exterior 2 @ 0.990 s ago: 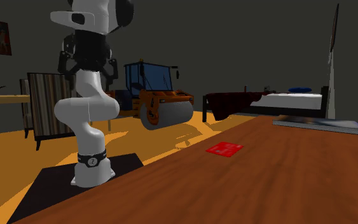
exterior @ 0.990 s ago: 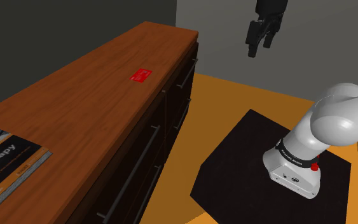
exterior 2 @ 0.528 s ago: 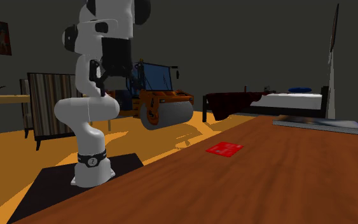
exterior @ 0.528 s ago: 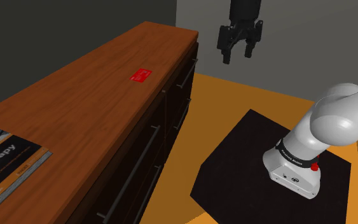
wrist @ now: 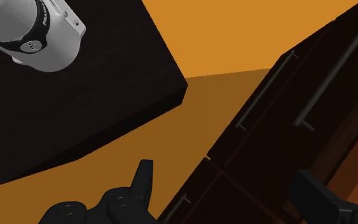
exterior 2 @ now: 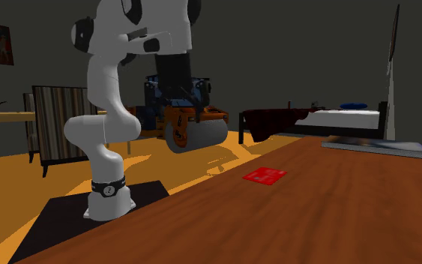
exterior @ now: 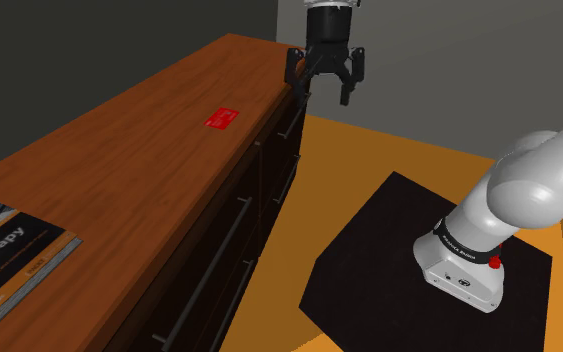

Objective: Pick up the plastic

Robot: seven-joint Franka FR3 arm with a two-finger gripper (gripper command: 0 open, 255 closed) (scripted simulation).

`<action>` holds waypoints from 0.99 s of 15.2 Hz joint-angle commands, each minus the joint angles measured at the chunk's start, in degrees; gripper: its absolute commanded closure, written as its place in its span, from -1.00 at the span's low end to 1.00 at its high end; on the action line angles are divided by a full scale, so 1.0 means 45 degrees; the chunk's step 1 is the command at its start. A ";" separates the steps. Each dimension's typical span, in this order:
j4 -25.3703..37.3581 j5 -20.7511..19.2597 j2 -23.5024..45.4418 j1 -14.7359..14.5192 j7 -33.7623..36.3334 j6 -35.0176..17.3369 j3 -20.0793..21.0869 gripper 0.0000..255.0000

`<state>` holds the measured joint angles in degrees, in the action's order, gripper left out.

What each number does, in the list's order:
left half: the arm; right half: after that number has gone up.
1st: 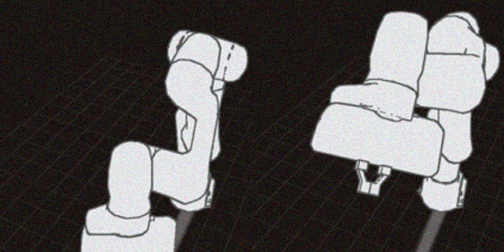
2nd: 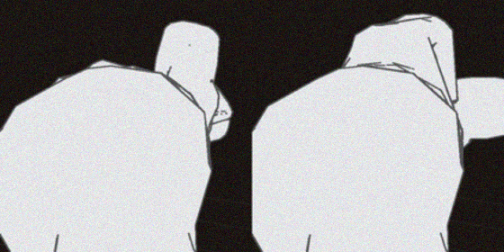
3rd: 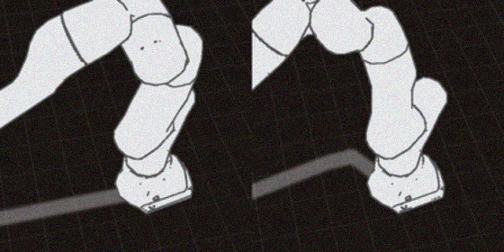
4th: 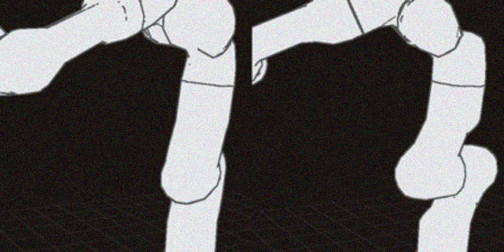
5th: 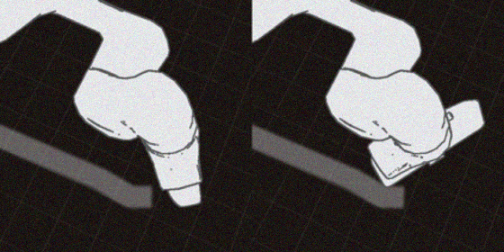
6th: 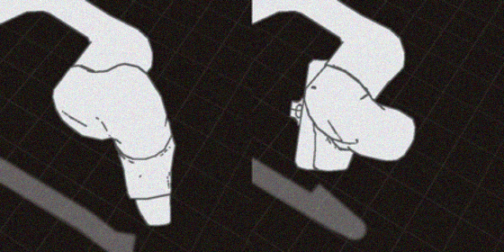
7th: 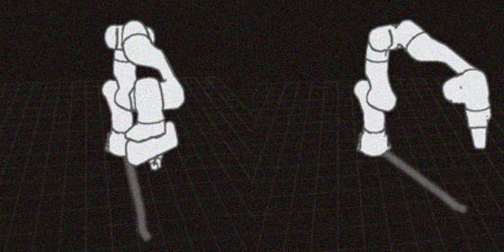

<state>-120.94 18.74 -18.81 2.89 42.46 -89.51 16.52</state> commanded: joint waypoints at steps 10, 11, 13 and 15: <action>0.3655 0.1542 0.4870 -0.0082 0.4867 -0.1875 0.0818 -1.00; 0.4041 0.1626 0.5322 -0.0121 0.5265 -0.2038 0.0834 -1.00; 0.4844 0.1780 0.6229 -0.0213 0.6038 -0.2350 0.0841 -1.00; 0.5689 0.1921 0.7136 -0.0318 0.6785 -0.2639 0.0816 -1.00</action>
<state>-97.12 26.96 11.33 1.72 71.08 -100.62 20.19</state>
